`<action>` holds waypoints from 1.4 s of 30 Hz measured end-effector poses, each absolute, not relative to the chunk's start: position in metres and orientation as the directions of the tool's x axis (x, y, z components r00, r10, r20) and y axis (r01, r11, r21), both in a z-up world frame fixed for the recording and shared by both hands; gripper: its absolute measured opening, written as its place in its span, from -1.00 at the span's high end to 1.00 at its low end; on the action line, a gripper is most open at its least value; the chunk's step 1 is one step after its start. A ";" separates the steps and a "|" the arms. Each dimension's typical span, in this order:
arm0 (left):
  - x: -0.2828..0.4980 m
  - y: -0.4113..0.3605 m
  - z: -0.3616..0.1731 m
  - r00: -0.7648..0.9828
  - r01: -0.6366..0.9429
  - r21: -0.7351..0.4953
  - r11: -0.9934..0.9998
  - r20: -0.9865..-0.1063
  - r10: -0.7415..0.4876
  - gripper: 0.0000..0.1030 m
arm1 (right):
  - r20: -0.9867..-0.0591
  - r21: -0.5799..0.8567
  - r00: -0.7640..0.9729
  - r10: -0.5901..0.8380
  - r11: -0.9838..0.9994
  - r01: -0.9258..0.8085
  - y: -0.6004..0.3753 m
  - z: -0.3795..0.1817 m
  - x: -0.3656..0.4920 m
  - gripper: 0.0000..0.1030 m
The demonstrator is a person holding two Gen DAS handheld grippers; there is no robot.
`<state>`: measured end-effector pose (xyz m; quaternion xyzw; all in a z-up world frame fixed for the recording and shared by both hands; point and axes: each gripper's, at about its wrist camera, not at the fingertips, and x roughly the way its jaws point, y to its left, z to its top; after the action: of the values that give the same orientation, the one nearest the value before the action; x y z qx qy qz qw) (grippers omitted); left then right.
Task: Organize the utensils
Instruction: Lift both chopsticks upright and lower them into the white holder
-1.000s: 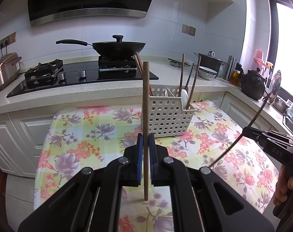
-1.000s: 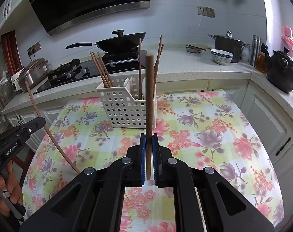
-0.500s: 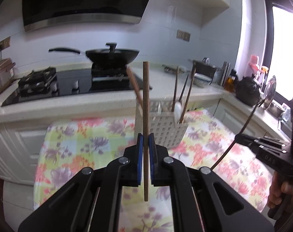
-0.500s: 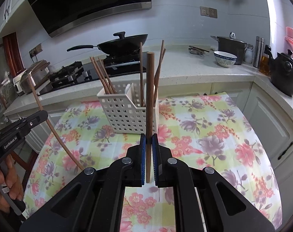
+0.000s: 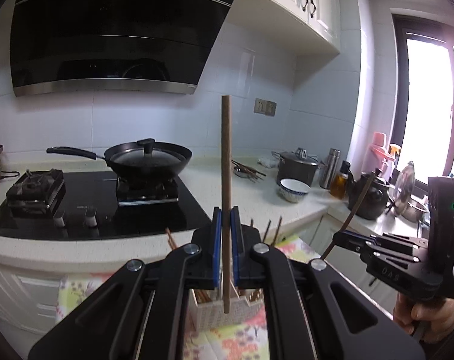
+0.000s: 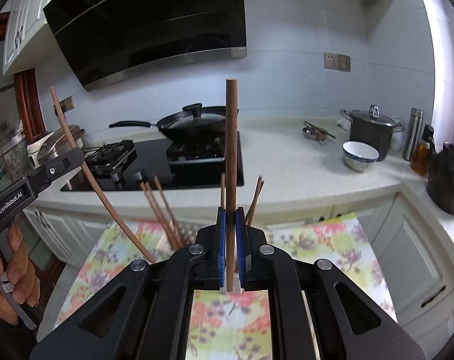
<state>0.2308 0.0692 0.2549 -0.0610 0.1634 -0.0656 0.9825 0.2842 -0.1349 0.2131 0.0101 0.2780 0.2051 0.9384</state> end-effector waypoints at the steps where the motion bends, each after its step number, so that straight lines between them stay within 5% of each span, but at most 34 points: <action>1: 0.239 0.069 0.256 0.938 0.106 -0.142 0.984 -0.315 -0.146 0.88 | -0.519 0.134 0.761 0.389 0.916 -0.377 -0.134 0.214 0.289 0.82; 42: 0.339 0.046 0.150 0.816 0.031 -0.102 0.994 -0.572 -0.084 0.88 | -0.684 0.145 0.629 0.369 0.914 -0.378 -0.094 0.117 0.360 0.82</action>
<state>0.3391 0.0460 0.1496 -0.0437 0.3016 -0.0304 0.9519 0.3604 -0.0939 0.1168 -0.0061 0.3776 0.2071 0.9025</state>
